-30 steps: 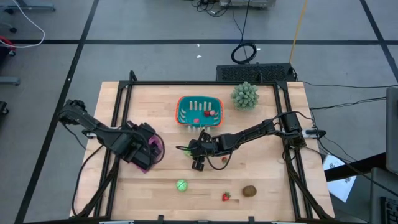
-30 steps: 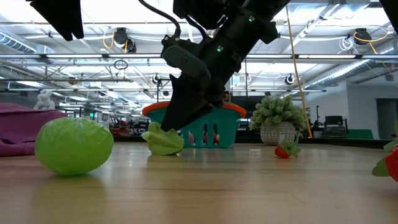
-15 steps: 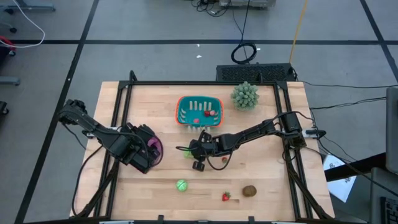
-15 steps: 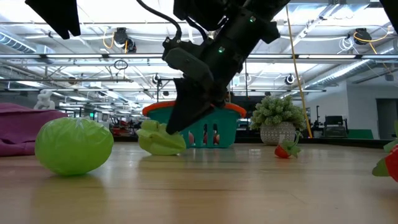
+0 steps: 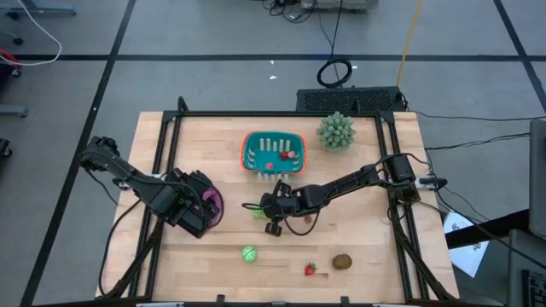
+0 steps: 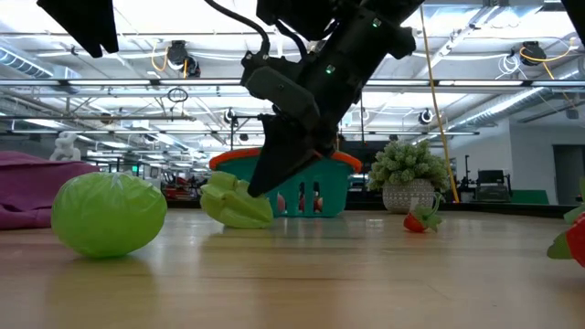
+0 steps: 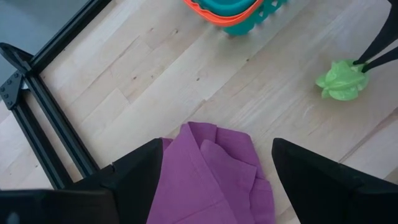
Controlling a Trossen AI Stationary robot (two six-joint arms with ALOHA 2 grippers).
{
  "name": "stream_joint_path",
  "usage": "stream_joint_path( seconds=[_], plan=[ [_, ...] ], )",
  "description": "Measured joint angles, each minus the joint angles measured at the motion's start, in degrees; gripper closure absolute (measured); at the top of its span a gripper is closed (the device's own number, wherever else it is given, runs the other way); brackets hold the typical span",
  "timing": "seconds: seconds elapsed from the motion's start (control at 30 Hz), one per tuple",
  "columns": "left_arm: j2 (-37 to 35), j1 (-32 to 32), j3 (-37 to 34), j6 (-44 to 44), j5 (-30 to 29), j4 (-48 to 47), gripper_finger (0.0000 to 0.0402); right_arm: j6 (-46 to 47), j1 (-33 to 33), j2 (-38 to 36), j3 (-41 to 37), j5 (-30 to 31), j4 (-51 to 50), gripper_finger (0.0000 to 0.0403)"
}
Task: Pick and placing Produce into tupperware
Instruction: Put the green star fruit into the blue basket
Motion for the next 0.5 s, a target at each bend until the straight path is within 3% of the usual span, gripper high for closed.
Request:
stream_joint_path(
  seconds=[0.5],
  plan=[
    [0.0,0.0,0.0,-0.2,0.0,0.0,0.0094,3.2,0.9,-1.6,0.0,3.0,-7.7,0.0391]
  ],
)
